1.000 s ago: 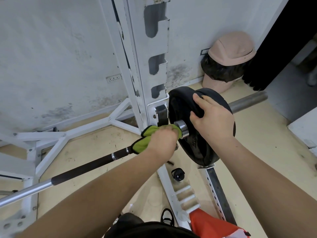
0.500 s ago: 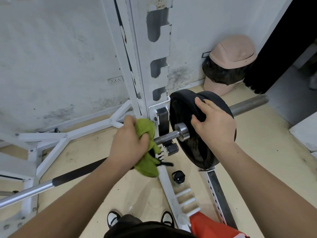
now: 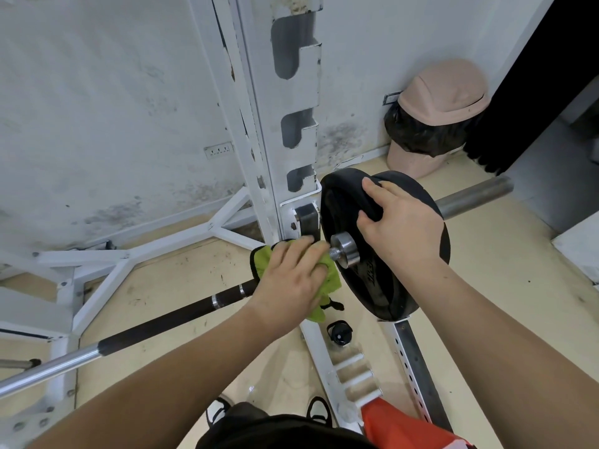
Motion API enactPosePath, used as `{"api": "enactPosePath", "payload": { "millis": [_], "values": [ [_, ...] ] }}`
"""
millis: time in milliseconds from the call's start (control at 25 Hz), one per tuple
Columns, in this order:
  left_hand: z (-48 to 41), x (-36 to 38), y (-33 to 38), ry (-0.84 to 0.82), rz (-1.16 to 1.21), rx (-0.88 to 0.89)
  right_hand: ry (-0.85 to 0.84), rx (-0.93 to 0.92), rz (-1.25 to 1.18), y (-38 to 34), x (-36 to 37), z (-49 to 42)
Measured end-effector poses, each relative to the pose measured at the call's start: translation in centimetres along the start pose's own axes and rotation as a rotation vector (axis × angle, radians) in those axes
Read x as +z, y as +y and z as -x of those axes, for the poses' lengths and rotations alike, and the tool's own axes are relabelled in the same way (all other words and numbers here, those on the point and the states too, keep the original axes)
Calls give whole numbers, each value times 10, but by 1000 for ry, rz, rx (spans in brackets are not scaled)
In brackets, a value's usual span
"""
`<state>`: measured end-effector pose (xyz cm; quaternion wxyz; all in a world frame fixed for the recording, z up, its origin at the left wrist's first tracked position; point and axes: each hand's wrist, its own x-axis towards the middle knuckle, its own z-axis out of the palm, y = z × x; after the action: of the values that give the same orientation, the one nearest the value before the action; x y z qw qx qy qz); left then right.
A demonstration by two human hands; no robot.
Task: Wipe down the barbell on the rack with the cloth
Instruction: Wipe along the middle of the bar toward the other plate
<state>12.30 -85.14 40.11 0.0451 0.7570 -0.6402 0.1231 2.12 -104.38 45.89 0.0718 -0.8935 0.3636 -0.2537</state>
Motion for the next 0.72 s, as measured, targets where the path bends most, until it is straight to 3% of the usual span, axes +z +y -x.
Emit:
{"api": "enactPosePath", "payload": {
  "millis": [200, 320, 440, 520, 600, 720],
  "values": [
    [-1, 3, -8, -243, 113, -56, 41, 5, -10, 1, 1, 3],
    [-1, 5, 2, -249, 176, -169, 90, 9, -45, 3, 3, 8],
    [-5, -4, -18, -288, 266, -131, 110, 12, -39, 6, 4, 12],
    [-18, -18, -23, -294, 339, -212, 106, 19, -50, 7, 5, 15],
    [-37, -29, -11, -201, 335, -291, 98, 25, -57, 9, 5, 16],
    [-48, -19, 9, -186, 118, -38, 100, 19, -35, 10, 4, 18]
  ]
}}
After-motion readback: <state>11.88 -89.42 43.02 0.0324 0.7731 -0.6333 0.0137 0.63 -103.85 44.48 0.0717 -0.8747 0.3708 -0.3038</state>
